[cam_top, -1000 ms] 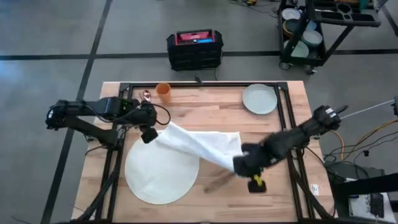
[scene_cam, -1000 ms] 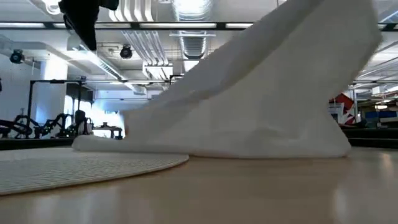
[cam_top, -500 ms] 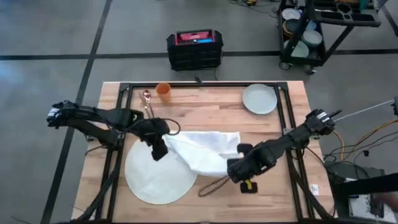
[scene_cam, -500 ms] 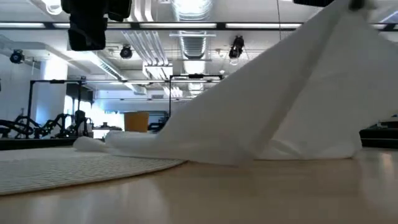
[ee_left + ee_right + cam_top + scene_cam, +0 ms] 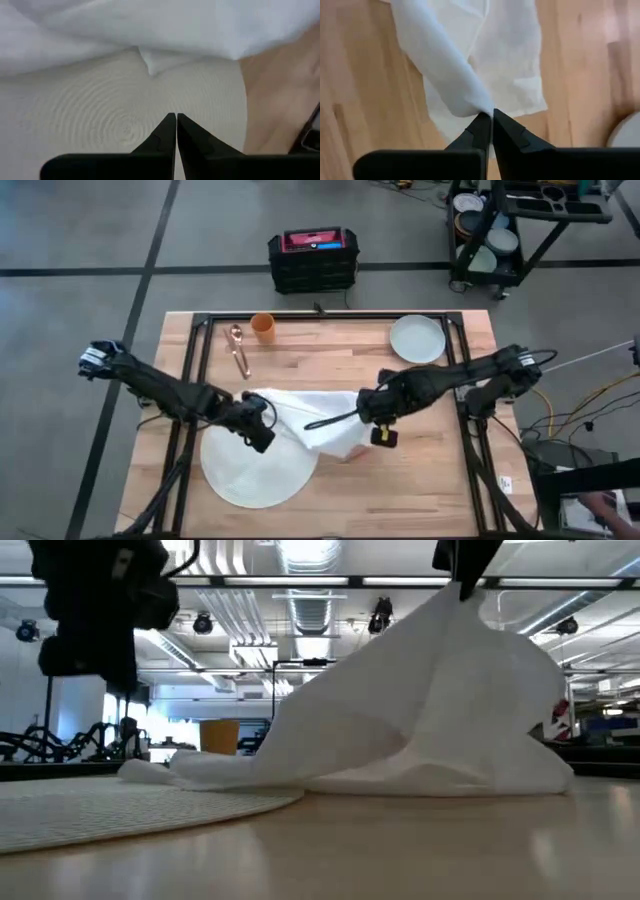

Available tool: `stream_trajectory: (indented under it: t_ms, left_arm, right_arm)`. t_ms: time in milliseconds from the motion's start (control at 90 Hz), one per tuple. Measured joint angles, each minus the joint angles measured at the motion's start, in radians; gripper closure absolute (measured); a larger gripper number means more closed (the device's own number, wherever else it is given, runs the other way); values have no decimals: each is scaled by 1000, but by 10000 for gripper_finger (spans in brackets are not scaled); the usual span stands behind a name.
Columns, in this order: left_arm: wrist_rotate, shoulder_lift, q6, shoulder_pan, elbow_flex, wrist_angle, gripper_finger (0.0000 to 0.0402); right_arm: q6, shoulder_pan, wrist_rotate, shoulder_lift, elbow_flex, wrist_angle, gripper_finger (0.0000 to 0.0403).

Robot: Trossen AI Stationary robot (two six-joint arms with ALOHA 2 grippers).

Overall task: Set table place
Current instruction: Fold the white napkin

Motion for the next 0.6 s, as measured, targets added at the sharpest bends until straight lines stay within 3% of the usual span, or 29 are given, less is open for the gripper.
stream_trajectory:
  t_ms: [189,356,600]
  left_arm:
    - [-29,23,74,22,-31,90,360]
    - [-15,77,167,20,-21,91,266]
    - [-6,229,174,23,21,94,125]
  right_arm:
    - [-20,-3,11,-16,0,-8,403]
    - [-31,-5,22,-31,0,-16,403]
    - [-38,-5,36,-39,0,-23,403]
